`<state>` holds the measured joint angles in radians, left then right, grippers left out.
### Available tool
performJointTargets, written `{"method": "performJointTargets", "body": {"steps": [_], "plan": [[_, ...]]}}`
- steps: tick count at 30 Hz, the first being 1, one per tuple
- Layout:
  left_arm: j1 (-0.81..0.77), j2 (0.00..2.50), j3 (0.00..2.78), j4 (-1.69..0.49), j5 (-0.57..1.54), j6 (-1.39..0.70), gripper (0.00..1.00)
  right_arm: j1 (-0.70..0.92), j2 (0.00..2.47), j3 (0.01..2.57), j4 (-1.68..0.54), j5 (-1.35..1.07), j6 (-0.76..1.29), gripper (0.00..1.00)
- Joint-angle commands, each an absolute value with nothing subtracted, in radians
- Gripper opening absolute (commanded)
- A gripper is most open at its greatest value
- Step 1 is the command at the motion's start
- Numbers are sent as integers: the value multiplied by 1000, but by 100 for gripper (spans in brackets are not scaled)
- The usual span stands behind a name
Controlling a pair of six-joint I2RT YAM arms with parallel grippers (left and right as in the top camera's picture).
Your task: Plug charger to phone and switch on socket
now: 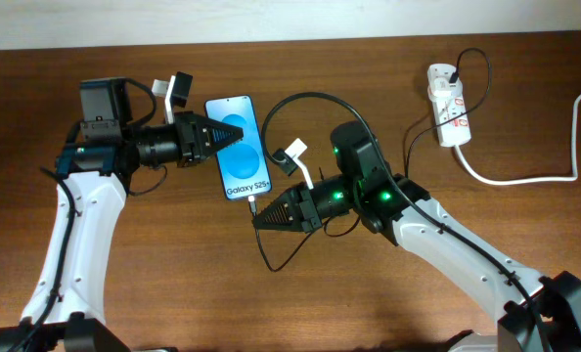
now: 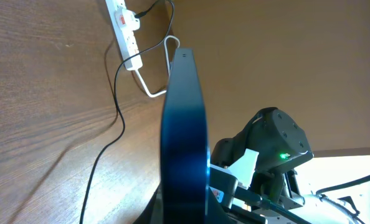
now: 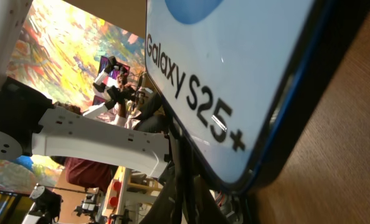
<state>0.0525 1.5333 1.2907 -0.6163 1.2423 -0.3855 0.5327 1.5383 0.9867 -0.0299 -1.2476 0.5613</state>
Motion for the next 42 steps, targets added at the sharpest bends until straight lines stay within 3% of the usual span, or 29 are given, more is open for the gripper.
{"method": "performJointTargets", "body": {"steps": [1,42], "plan": [[48,1522,1317,-615,1284,-366,0,532,1545,991,-30,-1227,559,4],[48,1522,1317,-615,1283,-365,0,548,1545,991,-29,-1219,559,4]]}}
